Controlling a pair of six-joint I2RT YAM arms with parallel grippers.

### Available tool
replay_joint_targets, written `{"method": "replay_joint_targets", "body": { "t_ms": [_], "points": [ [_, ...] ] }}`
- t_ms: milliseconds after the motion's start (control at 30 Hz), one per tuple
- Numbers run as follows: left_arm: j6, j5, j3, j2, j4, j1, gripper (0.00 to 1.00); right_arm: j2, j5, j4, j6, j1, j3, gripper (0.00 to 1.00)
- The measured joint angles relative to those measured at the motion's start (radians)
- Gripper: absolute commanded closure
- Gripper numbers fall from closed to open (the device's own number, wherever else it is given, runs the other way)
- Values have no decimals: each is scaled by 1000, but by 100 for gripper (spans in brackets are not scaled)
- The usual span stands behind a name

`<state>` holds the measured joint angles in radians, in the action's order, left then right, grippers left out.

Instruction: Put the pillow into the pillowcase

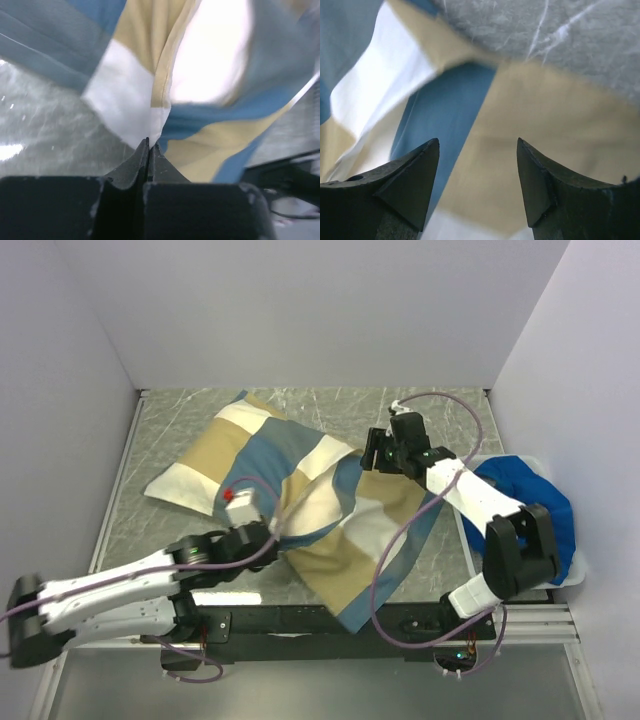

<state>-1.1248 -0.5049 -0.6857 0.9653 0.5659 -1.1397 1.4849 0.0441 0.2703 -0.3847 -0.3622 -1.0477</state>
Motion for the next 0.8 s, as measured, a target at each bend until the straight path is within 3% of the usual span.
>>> {"method": "replay_joint_targets", "body": {
  "t_ms": [100,233,467,633,733,767,800],
  "points": [
    [-93,-10,73,-212,63,1,99,75,59,-29,24,8,-36,32],
    [-179,-30,111,-347,144,5,99,124,132,-97,38,7,-16,32],
    [-238,-69,111,-387,220,7,99,97,167,-174,31,-15,120,31],
    [-238,-92,87,-393,246,7,99,105,155,-195,22,-25,122,35],
    [-230,-121,49,-400,282,7,99,182,134,-175,22,-27,25,64],
    [-224,-135,26,-401,300,7,99,229,129,-163,23,-28,-35,91],
    [-218,-151,0,-401,317,7,99,273,121,-143,23,-28,-92,99]
  ]
}}
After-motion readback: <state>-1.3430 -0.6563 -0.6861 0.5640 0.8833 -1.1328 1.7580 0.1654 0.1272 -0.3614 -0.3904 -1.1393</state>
